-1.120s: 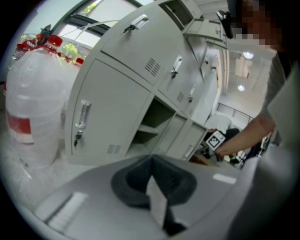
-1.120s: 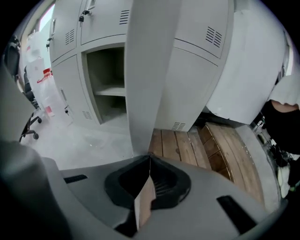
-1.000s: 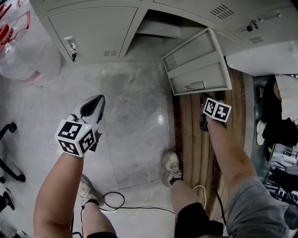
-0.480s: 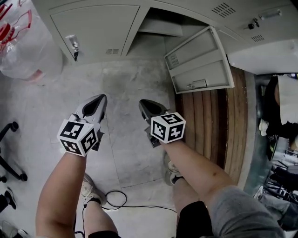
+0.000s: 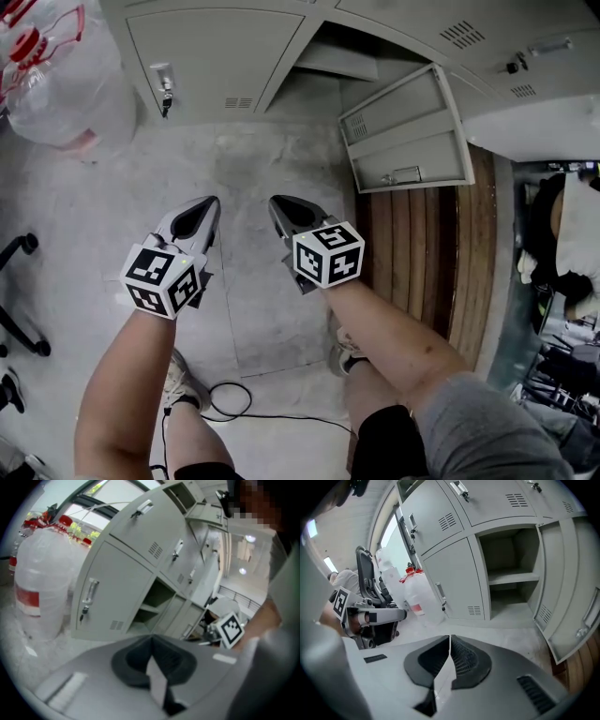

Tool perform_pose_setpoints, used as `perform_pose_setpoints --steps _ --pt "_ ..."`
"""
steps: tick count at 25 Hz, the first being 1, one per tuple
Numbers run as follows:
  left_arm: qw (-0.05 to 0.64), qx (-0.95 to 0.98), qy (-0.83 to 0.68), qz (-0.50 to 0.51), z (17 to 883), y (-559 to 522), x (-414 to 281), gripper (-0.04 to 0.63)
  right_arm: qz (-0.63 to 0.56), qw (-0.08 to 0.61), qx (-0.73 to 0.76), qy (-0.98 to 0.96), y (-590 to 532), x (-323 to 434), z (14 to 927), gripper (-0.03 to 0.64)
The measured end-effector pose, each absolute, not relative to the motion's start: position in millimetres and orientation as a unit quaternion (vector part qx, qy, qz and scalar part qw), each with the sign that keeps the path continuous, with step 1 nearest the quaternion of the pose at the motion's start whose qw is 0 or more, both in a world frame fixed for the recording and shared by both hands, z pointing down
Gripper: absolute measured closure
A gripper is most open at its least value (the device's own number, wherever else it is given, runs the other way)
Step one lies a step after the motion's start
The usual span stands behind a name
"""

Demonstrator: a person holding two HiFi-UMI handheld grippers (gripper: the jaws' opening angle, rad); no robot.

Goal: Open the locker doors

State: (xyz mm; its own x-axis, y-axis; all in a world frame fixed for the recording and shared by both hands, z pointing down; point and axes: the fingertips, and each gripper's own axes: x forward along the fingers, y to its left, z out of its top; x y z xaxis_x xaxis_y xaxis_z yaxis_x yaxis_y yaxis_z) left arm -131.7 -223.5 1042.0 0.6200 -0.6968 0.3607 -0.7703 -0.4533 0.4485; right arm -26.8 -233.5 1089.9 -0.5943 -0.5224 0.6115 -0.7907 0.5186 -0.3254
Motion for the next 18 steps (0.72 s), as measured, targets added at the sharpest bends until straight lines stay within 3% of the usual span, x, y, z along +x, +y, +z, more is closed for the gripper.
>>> perform_pose_setpoints --steps 8,18 --pt "0.292 0.864 -0.405 0.071 944 -183 -123 0.591 0.328 0.25 0.383 -0.826 -166 -5 1005 0.607" --pt "0.208 0.891 -0.401 0.047 625 -142 -115 0.591 0.259 0.225 0.299 -0.89 -138 -18 693 0.607"
